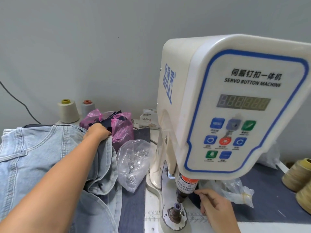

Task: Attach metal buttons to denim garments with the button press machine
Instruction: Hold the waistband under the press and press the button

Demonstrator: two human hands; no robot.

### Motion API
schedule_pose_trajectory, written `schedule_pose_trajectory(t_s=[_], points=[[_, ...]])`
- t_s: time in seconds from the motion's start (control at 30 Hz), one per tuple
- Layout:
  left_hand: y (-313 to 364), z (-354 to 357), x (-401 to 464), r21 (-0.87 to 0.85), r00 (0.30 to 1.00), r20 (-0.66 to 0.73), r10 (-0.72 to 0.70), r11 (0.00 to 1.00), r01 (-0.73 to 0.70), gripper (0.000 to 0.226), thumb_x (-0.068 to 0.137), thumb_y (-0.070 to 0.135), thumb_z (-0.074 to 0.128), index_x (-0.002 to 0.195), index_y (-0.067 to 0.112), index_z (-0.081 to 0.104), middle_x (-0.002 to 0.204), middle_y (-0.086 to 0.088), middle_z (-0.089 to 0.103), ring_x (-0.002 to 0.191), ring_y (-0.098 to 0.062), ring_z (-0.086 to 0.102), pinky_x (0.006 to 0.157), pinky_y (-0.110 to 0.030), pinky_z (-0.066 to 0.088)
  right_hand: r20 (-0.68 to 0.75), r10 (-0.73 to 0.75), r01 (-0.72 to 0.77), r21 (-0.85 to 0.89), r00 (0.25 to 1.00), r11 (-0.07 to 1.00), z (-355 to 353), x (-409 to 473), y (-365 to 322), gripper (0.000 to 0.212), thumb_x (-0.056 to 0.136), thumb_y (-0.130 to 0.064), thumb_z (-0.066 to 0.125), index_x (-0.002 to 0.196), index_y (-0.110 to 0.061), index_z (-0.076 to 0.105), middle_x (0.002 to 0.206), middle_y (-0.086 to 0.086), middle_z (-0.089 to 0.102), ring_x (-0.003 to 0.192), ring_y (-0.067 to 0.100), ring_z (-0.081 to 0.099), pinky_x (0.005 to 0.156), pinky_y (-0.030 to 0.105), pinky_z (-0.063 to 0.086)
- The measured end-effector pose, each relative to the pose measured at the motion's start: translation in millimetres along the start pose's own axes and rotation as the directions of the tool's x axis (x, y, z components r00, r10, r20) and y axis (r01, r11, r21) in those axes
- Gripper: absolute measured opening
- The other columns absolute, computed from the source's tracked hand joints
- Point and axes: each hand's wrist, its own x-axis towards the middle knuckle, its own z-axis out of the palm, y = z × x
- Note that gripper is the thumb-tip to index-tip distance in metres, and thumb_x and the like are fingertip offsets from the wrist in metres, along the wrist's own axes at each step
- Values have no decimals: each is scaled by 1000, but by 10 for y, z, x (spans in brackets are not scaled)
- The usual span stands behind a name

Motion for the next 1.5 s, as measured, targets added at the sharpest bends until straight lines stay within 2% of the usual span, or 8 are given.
schedule_pose_trajectory(t_s=[0.1, 0.37, 0.8, 0.97, 1.13, 1.3, 1.4, 1.5], points=[[-35, -3, -16, 5, 999, -1, 49, 999, -49, 12, 87, 25, 65, 87, 15, 73, 112, -12, 68, 107, -32, 59, 95, -40, 47, 9, 8, -8, 16, 1000, 1000, -10, -11, -6, 28, 90, 5, 55, 81, -17, 70, 44, 7, 54, 38, 4, 45, 40, 13, 36], [22, 5, -12, 75, 996, -69, -55, 995, 60, 56, 89, 12, 58, 137, -3, 35, 140, -23, 41, 126, -41, 45, 100, -47, 43, 5, -20, 20, -43, 1000, 999, 15, -20, 42, 32, 89, 3, 58, 78, -24, 71, 48, 8, 59, 42, 4, 50, 46, 14, 42], [-38, 12, 38, -252, 952, -306, -24, 966, -57, 19, 89, 21, 56, 92, 4, 65, 105, -23, 66, 96, -36, 57, 82, -38, 43, -8, 8, -8, 6, 1000, 1000, 19, 5, 69, 26, 89, 3, 57, 83, -17, 73, 45, 7, 55, 39, 6, 46, 42, 15, 38], [-82, -82, -17, -708, 933, -329, -144, 692, -143, 13, 83, 22, 54, 79, 10, 56, 79, -11, 60, 78, -26, 54, 69, -38, 45, 10, 22, -22, 3, 1000, 1000, 17, 9, 45, 30, 92, 3, 54, 81, -20, 69, 44, 6, 55, 38, 5, 45, 40, 15, 37], [-76, -206, -34, -882, 958, -244, -152, 446, -154, 12, 89, 19, 51, 77, 20, 52, 83, -8, 59, 74, -23, 58, 61, -30, 48, 10, -23, 23, -16, 1000, 1000, 10, -38, -43, 27, 91, 4, 54, 82, -15, 70, 44, 5, 54, 36, 3, 44, 39, 12, 35], [-101, -152, 55, -783, 978, -60, -201, 617, 79, 26, 89, 25, 59, 109, 9, 55, 99, -11, 57, 82, -28, 58, 67, -34, 51, 13, -4, 3, 3, 1000, 1000, 15, -60, -63, 26, 90, 5, 55, 81, -14, 70, 43, 6, 54, 37, 4, 44, 40, 13, 37], [-122, -82, 111, -638, 952, -166, -257, 765, 95, 30, 90, 20, 59, 113, 1, 61, 108, -20, 63, 102, -37, 61, 89, -44, 51, 19, 4, -4, -1, 1000, 1000, 21, -51, -67, 26, 90, 4, 56, 80, -16, 70, 44, 7, 55, 37, 4, 45, 41, 13, 37], [-5, -145, 60, -757, 914, -321, -250, 647, -89, 30, 94, 26, 54, 110, 2, 62, 100, -15, 64, 96, -30, 61, 86, -36, 47, 17, 10, -10, -8, 1000, 1000, 10, -37, -51, 27, 90, 3, 56, 80, -17, 71, 44, 7, 56, 38, 4, 46, 42, 13, 38]])
